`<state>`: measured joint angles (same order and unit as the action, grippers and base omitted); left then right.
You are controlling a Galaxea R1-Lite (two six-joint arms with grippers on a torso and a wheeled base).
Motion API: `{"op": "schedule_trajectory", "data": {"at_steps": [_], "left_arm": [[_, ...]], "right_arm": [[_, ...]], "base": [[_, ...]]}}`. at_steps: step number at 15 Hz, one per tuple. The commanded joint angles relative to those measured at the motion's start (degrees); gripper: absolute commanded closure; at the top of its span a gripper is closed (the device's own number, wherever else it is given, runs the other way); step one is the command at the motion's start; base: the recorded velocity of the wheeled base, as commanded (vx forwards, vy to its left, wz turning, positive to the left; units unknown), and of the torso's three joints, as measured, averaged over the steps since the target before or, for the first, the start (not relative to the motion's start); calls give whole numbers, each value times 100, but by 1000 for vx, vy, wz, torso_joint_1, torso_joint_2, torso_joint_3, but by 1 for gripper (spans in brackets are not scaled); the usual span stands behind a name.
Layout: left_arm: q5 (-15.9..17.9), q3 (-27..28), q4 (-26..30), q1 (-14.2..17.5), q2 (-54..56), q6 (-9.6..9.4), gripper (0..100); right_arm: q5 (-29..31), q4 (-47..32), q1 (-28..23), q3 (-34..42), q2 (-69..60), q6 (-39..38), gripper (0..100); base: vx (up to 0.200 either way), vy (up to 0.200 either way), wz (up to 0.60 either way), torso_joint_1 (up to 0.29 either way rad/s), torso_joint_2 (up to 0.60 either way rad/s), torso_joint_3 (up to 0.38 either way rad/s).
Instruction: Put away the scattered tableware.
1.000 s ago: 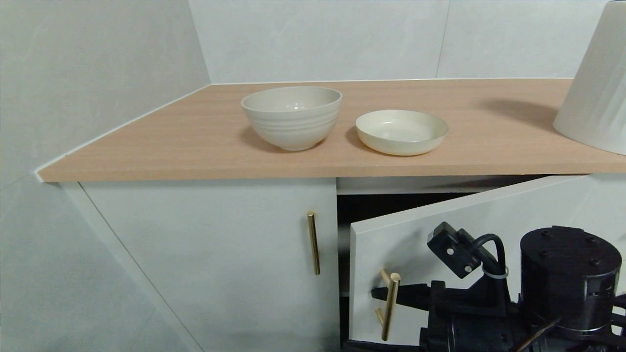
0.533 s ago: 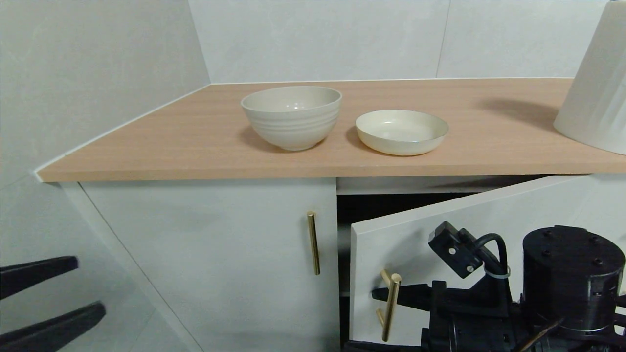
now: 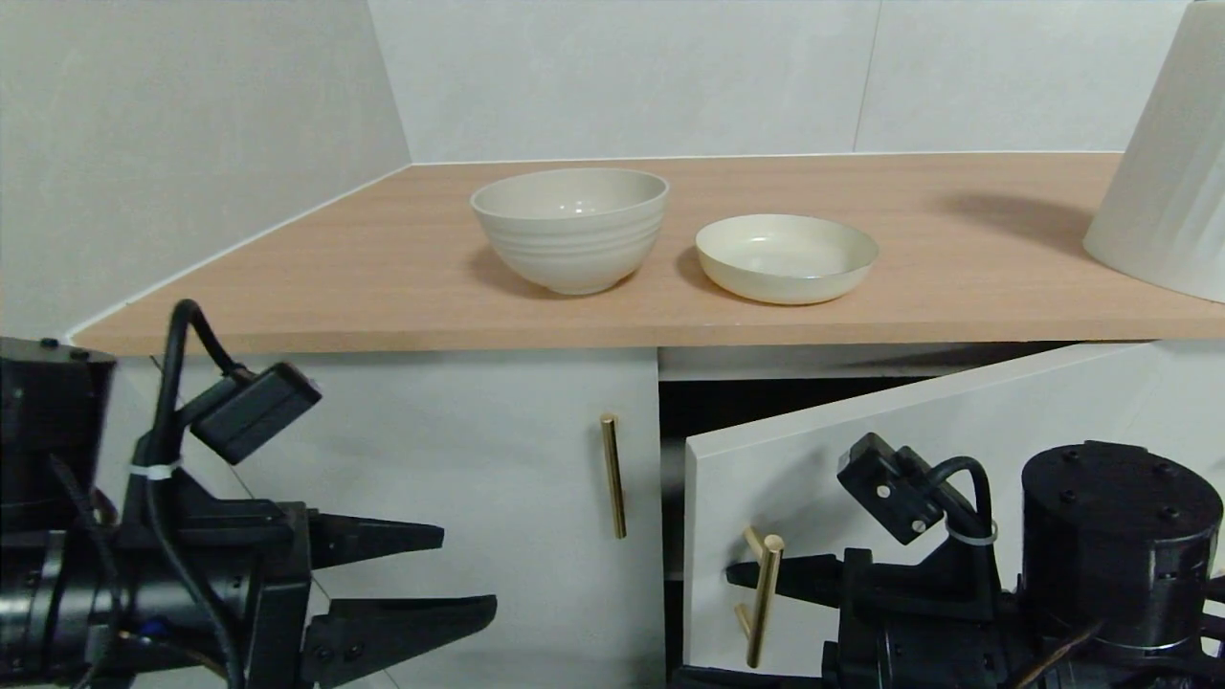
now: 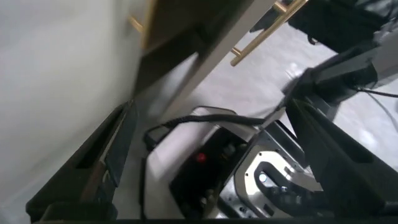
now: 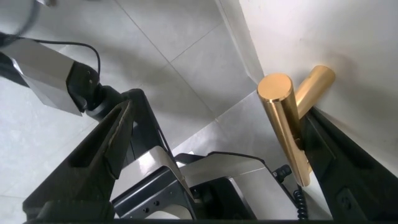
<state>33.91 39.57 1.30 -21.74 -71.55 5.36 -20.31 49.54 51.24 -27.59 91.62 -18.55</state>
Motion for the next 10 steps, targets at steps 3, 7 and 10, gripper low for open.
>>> {"op": "schedule_trajectory", "data": {"at_steps": [3,7,10], "left_arm": [[1,-187,-368,-270,-465,404,0],[-8,-169,-447,-331,-465,439,100],[-8,-151,-834,-481,-465,545,100]], "right_arm": [[1,-6,0,8,22,1,0],[1,-6,0,8,31,1,0],[1,-6,9,8,31,1,0]], "base": [[0,0,0,0,0,0],[0,0,0,0,0,0],[0,0,0,0,0,0]]}}
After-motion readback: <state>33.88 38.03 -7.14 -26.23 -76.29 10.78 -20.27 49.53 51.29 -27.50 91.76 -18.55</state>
